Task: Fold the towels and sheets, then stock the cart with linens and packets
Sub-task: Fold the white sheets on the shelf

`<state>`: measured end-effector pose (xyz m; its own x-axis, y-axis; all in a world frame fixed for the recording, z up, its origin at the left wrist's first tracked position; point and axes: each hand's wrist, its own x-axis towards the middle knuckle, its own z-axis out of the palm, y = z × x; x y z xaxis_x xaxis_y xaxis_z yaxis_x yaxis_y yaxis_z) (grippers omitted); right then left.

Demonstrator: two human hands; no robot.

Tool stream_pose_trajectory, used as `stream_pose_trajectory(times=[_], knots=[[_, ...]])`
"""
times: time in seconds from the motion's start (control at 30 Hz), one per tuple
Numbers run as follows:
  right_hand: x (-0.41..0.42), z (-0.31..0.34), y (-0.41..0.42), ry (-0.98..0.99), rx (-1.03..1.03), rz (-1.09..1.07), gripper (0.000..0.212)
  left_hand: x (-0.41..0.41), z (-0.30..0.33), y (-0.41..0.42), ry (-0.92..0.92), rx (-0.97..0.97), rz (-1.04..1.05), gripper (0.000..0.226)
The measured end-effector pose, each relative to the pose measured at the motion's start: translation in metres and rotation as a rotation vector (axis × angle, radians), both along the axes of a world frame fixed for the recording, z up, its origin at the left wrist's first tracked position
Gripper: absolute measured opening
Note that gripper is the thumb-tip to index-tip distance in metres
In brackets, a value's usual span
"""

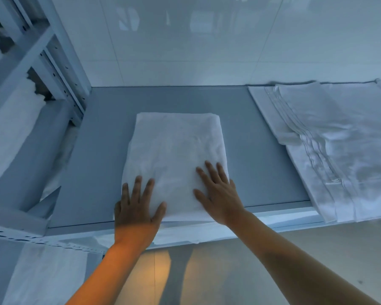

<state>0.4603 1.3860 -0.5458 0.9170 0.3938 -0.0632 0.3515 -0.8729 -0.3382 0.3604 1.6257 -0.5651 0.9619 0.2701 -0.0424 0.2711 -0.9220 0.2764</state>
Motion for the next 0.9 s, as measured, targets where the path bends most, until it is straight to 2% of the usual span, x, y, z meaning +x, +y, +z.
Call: stream_pose_trajectory(times=[0.17,0.53,0.77,0.9], knots=[[-0.013,-0.008,0.013,-0.035,-0.04,0.035,0.074,0.001,-0.006,0.021,-0.032,-0.007,-0.005,0.076],[0.049,-0.012,0.152,-0.064,-0.021,0.106,0.076,0.045,-0.004,0.15,-0.061,0.025,0.033,0.079],[0.061,-0.012,0.168,-0.074,-0.009,0.126,0.074,0.053,-0.002,0.164,-0.075,0.045,0.053,0.079],[0.065,-0.013,0.166,-0.05,0.042,0.137,0.072,0.053,0.008,0.154,-0.012,0.081,0.095,0.076]])
